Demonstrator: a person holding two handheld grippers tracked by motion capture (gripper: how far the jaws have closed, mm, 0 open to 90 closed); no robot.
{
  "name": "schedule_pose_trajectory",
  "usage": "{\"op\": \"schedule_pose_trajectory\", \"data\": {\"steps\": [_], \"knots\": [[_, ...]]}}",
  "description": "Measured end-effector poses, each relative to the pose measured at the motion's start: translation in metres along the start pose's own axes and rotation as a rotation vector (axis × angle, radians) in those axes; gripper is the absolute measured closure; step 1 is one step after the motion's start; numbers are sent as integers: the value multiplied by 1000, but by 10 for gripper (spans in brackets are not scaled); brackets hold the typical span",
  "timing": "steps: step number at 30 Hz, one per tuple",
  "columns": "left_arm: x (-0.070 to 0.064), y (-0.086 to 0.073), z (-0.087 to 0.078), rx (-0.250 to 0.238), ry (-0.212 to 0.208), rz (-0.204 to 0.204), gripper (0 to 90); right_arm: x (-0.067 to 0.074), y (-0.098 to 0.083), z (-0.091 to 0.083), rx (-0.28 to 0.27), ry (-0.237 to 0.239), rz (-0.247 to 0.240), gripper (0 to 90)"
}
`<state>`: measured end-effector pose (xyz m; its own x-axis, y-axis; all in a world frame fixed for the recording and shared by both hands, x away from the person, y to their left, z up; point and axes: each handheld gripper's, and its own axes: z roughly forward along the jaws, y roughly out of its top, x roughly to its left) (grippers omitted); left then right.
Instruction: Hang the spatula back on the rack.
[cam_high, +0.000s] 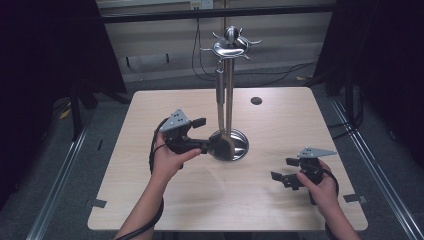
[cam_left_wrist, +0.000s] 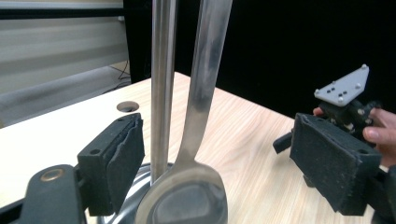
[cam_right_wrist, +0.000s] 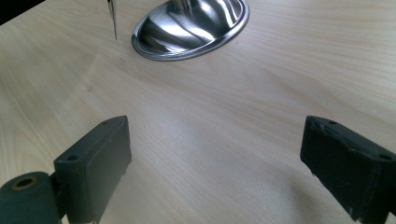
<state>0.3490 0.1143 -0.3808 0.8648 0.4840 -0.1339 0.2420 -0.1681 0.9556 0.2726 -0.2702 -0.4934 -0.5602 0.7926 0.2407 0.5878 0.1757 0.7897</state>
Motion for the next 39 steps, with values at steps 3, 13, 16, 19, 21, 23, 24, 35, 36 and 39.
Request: {"op": "schedule_pose_trajectory", "data": {"steps": [3, 13, 16, 19, 21, 23, 24, 35, 36, 39], "knots": [[1, -3, -4, -5, -11, -4, 160, 1, 3, 2, -5, 9, -3, 85], [1, -12, -12, 16, 52, 3, 134, 4, 7, 8, 7, 21, -20, 86], [2, -15, -14, 25, 64, 12, 129, 5, 6, 8, 14, 21, -15, 86], [4, -18, -16, 21, 24, 2, 128, 5, 6, 9, 10, 19, -18, 85], [4, -20, -17, 25, 28, 8, 127, 4, 6, 8, 9, 20, -20, 86], [4, -22, -18, 32, 29, 12, 126, 4, 6, 8, 9, 20, -20, 85], [4, -24, -19, 30, 29, 5, 126, 4, 6, 8, 9, 20, -20, 85], [7, -33, -24, 47, 35, 9, 124, 4, 5, 9, 14, 21, -22, 85], [7, -34, -24, 46, 39, 2, 124, 4, 5, 9, 15, 21, -23, 86], [9, -37, -25, 59, 40, 2, 122, 4, 5, 9, 15, 22, -21, 86]]}}
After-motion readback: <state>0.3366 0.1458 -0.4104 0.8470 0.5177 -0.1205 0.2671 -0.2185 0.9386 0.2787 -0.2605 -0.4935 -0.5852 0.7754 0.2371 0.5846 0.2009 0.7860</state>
